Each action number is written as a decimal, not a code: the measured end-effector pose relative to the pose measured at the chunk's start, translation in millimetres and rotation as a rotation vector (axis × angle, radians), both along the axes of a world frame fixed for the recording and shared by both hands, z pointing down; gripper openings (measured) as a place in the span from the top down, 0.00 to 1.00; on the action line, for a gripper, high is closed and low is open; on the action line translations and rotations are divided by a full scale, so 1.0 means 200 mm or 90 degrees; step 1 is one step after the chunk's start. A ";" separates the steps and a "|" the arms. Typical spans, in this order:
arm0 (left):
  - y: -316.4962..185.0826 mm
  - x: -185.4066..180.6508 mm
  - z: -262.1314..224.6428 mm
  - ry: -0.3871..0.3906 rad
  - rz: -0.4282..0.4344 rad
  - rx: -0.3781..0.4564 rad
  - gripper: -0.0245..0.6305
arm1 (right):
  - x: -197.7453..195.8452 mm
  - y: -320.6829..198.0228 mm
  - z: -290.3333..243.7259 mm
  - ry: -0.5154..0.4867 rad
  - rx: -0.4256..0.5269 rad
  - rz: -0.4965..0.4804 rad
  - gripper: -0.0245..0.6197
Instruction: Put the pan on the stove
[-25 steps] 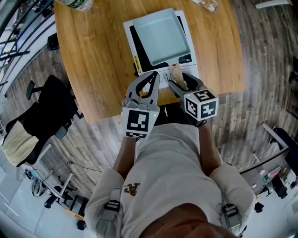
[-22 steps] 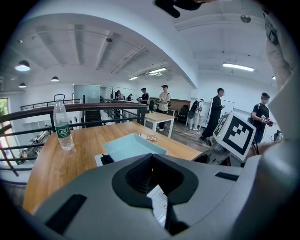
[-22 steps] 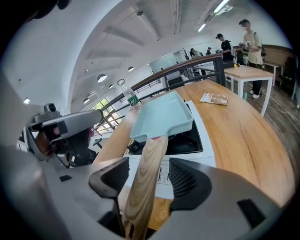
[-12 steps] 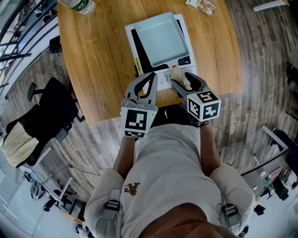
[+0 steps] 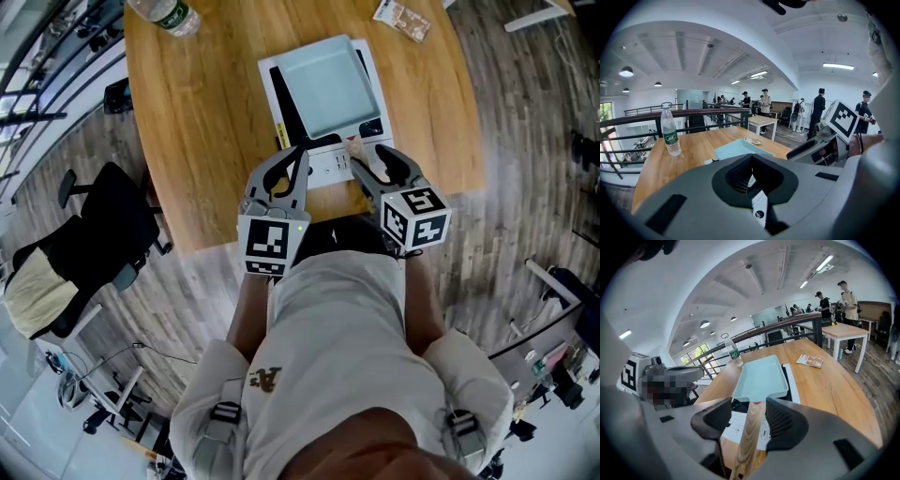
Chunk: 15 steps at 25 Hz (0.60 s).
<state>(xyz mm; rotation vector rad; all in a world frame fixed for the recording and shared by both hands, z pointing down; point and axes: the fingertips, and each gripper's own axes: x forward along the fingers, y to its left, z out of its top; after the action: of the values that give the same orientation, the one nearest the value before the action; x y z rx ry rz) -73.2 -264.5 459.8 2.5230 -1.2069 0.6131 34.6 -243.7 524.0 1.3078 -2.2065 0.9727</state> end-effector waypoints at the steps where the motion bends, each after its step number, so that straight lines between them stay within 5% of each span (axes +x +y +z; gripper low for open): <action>1: 0.00 -0.01 -0.01 0.000 -0.002 0.003 0.93 | 0.00 -0.01 -0.03 0.005 0.013 0.002 0.61; 15: -0.04 -0.14 -0.30 0.032 -0.018 0.066 0.93 | -0.09 -0.11 -0.51 0.046 0.196 -0.045 0.81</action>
<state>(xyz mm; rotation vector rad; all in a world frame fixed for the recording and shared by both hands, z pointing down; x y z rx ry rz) -100.5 -272.9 399.9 2.5845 -1.2865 0.4890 17.2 -265.3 422.3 1.3578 -2.3961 0.5642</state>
